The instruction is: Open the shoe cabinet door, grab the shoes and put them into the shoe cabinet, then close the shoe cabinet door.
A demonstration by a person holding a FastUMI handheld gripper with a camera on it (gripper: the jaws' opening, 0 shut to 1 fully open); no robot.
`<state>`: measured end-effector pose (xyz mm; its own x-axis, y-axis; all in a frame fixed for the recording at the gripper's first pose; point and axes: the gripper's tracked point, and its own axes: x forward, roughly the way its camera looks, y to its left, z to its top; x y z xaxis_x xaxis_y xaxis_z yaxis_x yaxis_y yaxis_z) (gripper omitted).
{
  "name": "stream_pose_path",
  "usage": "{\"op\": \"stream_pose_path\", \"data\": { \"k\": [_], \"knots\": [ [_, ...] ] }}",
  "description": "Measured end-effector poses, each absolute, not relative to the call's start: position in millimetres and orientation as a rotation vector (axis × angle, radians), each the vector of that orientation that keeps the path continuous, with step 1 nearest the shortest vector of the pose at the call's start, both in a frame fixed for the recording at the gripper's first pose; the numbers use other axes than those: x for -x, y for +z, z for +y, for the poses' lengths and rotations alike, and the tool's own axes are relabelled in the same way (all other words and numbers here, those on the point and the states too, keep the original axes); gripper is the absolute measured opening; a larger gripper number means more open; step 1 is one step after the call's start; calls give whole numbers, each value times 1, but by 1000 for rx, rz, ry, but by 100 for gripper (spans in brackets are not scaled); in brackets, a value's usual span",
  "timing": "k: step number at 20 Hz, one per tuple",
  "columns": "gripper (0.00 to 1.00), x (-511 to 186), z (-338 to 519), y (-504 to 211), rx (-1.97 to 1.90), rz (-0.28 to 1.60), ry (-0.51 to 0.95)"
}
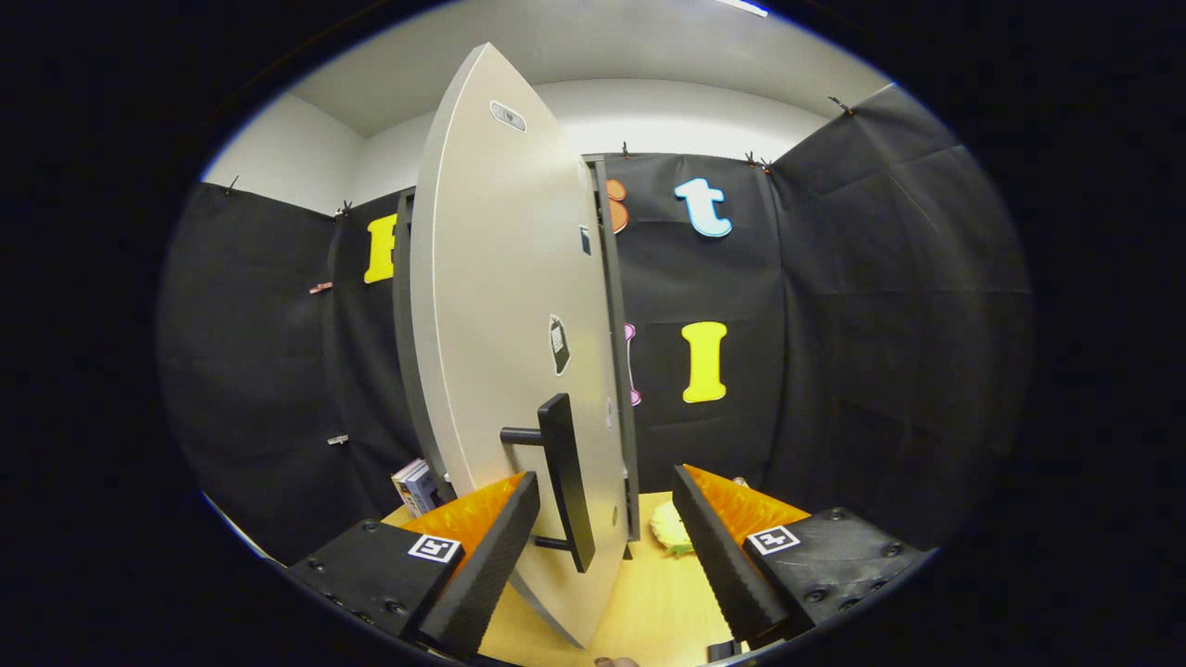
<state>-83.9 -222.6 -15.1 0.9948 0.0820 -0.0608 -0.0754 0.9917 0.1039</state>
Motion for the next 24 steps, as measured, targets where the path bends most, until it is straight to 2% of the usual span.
{"op": "stream_pose_path", "data": {
  "k": [12,24],
  "knots": [
    [98,56,-71,-22,-136,50,179],
    [98,47,-15,-28,-40,39,106]
  ]
}}
